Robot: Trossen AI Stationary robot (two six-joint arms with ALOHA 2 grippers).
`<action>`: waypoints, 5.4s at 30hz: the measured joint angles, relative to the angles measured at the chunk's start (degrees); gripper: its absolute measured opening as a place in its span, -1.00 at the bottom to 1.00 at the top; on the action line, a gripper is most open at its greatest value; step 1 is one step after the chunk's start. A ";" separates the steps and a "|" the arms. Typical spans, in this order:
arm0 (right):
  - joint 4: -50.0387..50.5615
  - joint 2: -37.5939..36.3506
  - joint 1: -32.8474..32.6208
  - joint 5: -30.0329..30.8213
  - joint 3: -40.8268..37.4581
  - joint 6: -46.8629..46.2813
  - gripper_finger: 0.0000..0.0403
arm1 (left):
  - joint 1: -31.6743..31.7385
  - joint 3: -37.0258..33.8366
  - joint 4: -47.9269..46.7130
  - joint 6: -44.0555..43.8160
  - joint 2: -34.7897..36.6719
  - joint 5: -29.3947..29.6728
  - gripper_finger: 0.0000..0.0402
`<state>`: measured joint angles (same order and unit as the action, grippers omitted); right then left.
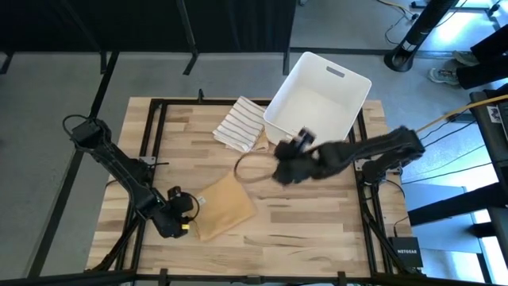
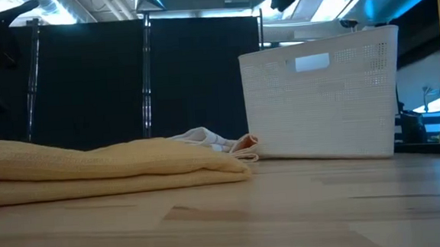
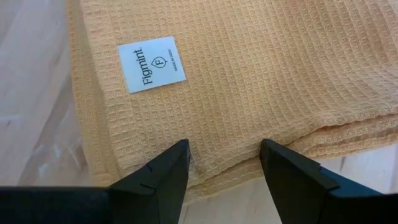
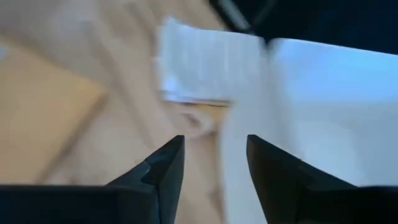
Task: Fold towel
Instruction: Move the white laundry organizer to the right of the table, then adjust the white towel
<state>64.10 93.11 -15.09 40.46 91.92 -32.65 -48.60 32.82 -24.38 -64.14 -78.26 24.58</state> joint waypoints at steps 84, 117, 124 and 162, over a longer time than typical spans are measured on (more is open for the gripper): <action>23.70 -3.30 -6.93 -47.05 11.47 -21.56 -0.12 | -0.06 0.02 0.26 -1.29 0.00 1.57 -0.05; -31.36 -3.20 -29.26 40.96 -15.14 11.99 -0.12 | 37.71 12.31 8.32 71.18 5.60 8.04 0.15; -30.94 -3.22 -28.26 46.27 -17.59 10.20 -0.12 | 49.79 12.28 22.51 91.94 -5.07 6.15 0.27; -6.15 -3.15 -28.77 42.10 -20.39 -14.68 -0.12 | 57.44 16.15 34.22 101.76 -26.16 1.54 -0.75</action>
<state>57.95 89.95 -43.86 82.56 71.53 -47.34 8.84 48.97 9.84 37.62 -104.42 26.12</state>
